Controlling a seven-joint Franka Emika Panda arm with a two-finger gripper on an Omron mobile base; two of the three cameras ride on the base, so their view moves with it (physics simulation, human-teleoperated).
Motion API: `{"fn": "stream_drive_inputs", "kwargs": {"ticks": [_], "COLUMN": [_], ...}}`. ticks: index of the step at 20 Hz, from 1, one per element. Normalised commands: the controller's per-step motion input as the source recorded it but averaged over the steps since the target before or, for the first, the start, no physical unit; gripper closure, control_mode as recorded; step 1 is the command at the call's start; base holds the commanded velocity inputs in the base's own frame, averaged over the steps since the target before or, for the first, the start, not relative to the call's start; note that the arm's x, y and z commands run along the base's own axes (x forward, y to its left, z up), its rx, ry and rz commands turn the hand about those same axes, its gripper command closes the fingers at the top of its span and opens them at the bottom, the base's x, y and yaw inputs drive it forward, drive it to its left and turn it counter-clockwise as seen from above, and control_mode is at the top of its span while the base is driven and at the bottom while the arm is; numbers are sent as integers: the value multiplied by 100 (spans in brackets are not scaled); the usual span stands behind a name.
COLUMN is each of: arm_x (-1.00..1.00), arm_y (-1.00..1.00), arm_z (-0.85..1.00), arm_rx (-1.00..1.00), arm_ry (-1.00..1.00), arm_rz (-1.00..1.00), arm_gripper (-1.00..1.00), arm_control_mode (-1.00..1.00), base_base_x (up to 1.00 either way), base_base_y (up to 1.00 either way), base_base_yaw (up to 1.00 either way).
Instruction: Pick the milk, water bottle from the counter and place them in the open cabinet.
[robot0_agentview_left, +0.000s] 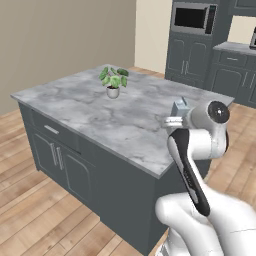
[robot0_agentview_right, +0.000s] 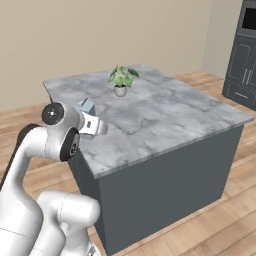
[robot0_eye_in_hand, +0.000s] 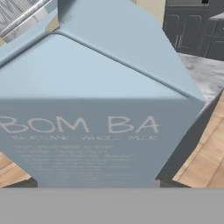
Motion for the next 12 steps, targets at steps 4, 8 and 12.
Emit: {"fn": "stream_drive_inputs", "kwargs": {"ticks": [4,8,12], "arm_x": [-42,-39,-38], "arm_y": [3,0,0], "arm_z": [28,31,32], "arm_rx": [-1,0,0], "arm_ry": [0,0,0], "arm_rz": [1,0,0], "arm_gripper": [100,100,100], "arm_control_mode": [-100,-100,-100], "base_base_x": [0,0,0], "base_base_y": [0,0,0], "base_base_yaw": [0,0,0]}}
